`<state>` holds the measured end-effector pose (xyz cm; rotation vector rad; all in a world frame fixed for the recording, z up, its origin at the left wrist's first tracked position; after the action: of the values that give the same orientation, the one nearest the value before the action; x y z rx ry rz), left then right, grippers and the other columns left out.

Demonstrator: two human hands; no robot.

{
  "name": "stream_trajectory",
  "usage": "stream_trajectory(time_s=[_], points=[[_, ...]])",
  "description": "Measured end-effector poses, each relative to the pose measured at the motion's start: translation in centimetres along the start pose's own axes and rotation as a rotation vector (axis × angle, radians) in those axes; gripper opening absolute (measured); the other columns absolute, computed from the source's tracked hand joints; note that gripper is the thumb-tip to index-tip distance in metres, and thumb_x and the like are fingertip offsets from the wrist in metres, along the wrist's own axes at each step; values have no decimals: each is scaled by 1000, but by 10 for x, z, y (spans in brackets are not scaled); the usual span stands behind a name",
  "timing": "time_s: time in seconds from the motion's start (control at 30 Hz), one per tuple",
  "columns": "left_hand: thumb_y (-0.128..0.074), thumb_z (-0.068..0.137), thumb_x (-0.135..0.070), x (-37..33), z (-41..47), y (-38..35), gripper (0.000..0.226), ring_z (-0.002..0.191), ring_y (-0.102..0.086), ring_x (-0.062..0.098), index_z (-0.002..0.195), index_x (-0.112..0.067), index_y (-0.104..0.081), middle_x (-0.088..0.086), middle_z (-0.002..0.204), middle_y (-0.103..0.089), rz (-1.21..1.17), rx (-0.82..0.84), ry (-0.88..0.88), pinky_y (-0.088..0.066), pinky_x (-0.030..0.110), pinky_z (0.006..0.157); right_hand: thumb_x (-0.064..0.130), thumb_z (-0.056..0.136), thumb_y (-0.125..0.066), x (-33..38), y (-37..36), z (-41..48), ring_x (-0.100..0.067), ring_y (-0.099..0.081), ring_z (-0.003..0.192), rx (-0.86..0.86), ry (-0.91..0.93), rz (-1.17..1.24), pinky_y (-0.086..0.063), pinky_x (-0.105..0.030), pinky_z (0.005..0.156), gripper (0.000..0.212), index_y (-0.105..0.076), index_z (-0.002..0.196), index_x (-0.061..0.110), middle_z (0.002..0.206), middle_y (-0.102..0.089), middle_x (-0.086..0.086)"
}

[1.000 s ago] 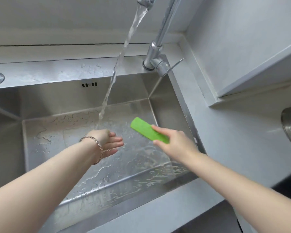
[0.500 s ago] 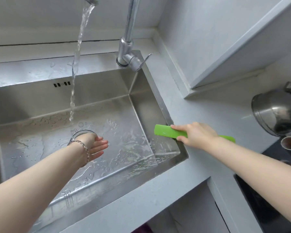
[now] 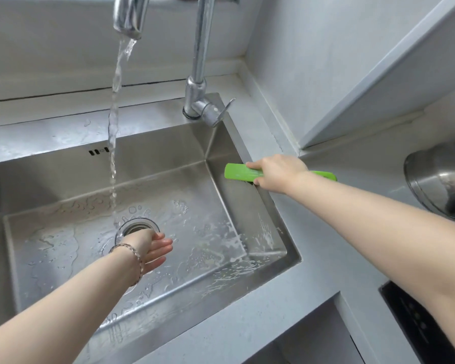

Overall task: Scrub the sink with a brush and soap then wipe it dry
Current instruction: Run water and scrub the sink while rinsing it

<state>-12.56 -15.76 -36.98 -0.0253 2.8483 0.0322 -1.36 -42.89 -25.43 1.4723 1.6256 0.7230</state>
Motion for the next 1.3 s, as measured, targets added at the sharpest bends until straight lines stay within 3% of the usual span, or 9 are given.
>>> stream_trajectory(time_s=[0.17, 0.27, 0.5, 0.6, 0.7, 0.83, 1.0, 1.17, 1.3], points=[[-39, 95, -7, 0, 6, 5, 21, 56, -66, 10, 86, -9, -58, 5, 80, -66, -22, -10, -16, -51, 18, 44, 35, 92, -49, 2, 5, 20, -26, -52, 121, -33, -16, 86, -42, -33, 95, 48, -39, 138, 42, 131, -56, -3], [-39, 96, -6, -5, 3, 3, 20, 66, -63, 13, 87, -8, -57, 5, 80, -65, -24, -11, -25, -52, 21, 44, 30, 91, -49, 4, -12, -7, -26, -54, 118, 49, 4, 27, -43, -32, 93, 47, -42, 137, 40, 128, -58, -3], [-39, 96, -6, -2, -1, -4, 21, 65, -62, 13, 85, -8, -56, 3, 68, -67, -24, 25, -30, -47, 27, 62, 14, 92, -47, 48, -73, -86, -25, -56, 117, 388, 210, -526, -43, -30, 80, 34, -51, 126, 14, 129, -56, -4], [-40, 96, -7, 1, 4, -2, 21, 54, -64, 11, 82, -9, -56, 0, 52, -67, -14, 24, -32, -47, 27, 63, 16, 93, -50, 65, -58, -39, -24, -52, 122, 321, 157, -649, -42, -31, 87, 37, -50, 130, 13, 134, -52, -3], [-39, 96, -7, 1, 8, 4, 20, 68, -61, 12, 85, -10, -56, 3, 75, -66, -16, 33, -30, -49, 26, 58, 17, 91, -54, 81, -52, -14, -23, -53, 120, 279, 159, -762, -42, -30, 86, 39, -51, 130, 14, 133, -52, -2], [-38, 96, -7, 3, 14, 22, 21, 68, -60, 12, 85, -10, -55, 4, 80, -63, -55, 20, -37, -48, 26, 60, 20, 96, -48, 76, -116, -60, -28, -48, 125, 617, 243, -937, -40, -38, 95, 39, -46, 134, 14, 138, -46, -2], [-39, 96, -7, 15, 22, 37, 22, 38, -61, 7, 82, -9, -56, 2, 62, -68, -81, -1, -17, -51, 22, 51, 16, 93, -51, 71, -91, -27, -23, -51, 121, 436, 118, -754, -41, -32, 86, 39, -49, 131, 16, 134, -51, 1], [-39, 96, -8, 25, 31, 41, 21, 42, -63, 8, 83, -9, -56, 1, 57, -68, -99, 20, 8, -51, 25, 55, 24, 94, -52, 81, -162, -46, -28, -49, 124, 663, 261, -970, -40, -37, 82, 43, -47, 136, 18, 139, -46, 1], [-37, 97, -9, 21, 39, 49, 24, 58, -64, 9, 83, -10, -56, 3, 80, -65, -126, 17, 1, -52, 24, 56, 20, 92, -53, 90, -183, -22, -25, -50, 123, 587, 237, -875, -42, -34, 85, 43, -48, 135, 17, 139, -47, 0]])
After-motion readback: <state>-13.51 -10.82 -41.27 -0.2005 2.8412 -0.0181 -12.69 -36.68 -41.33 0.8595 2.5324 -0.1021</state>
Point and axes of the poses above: each hand's wrist, its own z-axis towards the middle knuckle, its own y-axis out of the back of the hand, x = y × z, the point moved 10 cm from there along z, towards the middle knuckle
